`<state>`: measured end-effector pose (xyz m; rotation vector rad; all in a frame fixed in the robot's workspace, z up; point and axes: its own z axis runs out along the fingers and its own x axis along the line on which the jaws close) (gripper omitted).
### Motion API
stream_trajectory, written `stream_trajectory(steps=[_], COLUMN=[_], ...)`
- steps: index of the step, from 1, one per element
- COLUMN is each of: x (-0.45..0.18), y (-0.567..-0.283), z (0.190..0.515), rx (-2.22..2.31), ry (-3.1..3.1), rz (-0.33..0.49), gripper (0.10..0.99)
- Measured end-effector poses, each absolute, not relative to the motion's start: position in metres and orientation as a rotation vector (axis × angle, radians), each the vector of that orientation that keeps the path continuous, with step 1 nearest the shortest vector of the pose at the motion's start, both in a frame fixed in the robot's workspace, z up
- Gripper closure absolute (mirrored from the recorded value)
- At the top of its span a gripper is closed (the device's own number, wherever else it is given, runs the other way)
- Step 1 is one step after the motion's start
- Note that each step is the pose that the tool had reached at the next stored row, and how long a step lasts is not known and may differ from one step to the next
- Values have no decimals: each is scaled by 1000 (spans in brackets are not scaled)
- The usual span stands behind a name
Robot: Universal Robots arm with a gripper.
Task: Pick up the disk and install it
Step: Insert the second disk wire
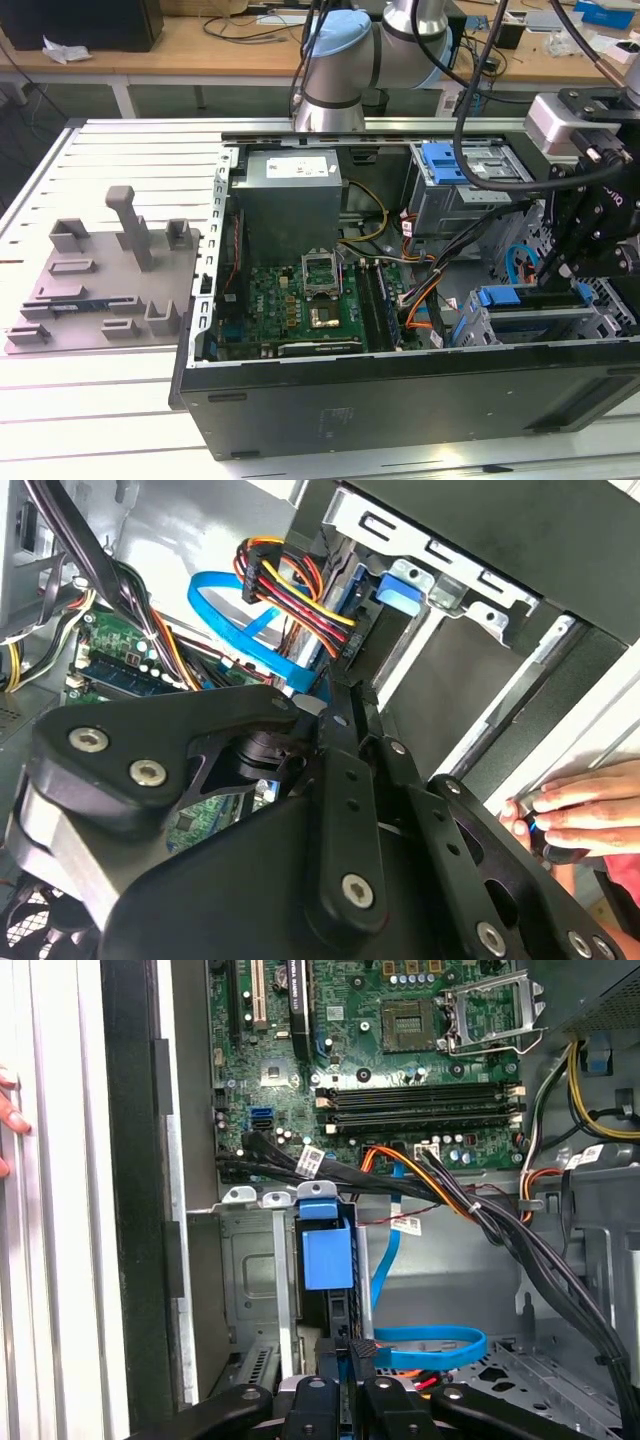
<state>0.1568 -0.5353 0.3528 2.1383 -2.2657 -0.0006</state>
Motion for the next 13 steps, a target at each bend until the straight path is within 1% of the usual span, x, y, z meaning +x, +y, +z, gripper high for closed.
stream_trajectory(steps=[3,13], x=[157,157], y=[-531,-531], z=[353,352], rx=[2143,2146], ry=[-2262,-2258], rz=[-1,-1], gripper=[925,925])
